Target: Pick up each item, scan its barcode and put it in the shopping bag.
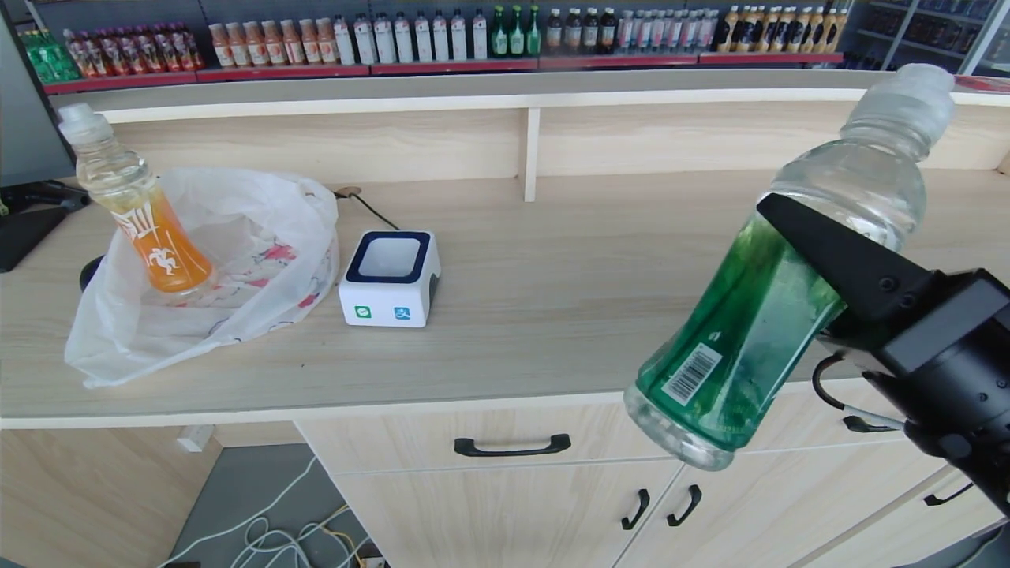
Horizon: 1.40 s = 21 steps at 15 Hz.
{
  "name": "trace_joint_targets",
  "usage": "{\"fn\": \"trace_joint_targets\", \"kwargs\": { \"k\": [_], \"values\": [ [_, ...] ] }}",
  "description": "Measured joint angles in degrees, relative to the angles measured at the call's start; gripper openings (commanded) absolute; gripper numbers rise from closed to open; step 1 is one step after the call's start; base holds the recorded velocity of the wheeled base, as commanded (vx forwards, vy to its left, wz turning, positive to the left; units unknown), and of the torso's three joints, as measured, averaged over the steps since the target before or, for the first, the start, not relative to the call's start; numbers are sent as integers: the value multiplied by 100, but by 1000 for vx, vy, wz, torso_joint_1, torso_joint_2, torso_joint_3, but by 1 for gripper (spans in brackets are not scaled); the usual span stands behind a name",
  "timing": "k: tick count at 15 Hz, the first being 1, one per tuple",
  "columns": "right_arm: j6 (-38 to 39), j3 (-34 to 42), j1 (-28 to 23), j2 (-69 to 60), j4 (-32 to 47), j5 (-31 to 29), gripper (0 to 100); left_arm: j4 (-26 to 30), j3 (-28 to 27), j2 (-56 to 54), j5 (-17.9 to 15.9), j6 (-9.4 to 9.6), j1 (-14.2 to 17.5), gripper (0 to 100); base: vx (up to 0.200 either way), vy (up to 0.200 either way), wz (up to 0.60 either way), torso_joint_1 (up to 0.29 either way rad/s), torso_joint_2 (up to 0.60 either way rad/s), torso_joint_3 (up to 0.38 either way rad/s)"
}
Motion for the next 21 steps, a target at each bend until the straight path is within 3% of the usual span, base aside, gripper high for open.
{"fn": "trace_joint_targets", "kwargs": {
  "k": [5, 10, 21],
  "values": [
    [496, -229, 152, -11, -2, -5, 0, 0, 0, 0, 0, 0, 2, 100, 0, 0, 0, 0, 0, 0],
    [560, -306, 649, 11, -2, 0, 0, 2, 0, 0, 2, -2, 2, 100, 0, 0, 0, 0, 0, 0],
    [569, -662, 719, 156, 0, -5, 0, 2, 0, 0, 0, 0, 2, 100, 0, 0, 0, 0, 0, 0]
  ]
}}
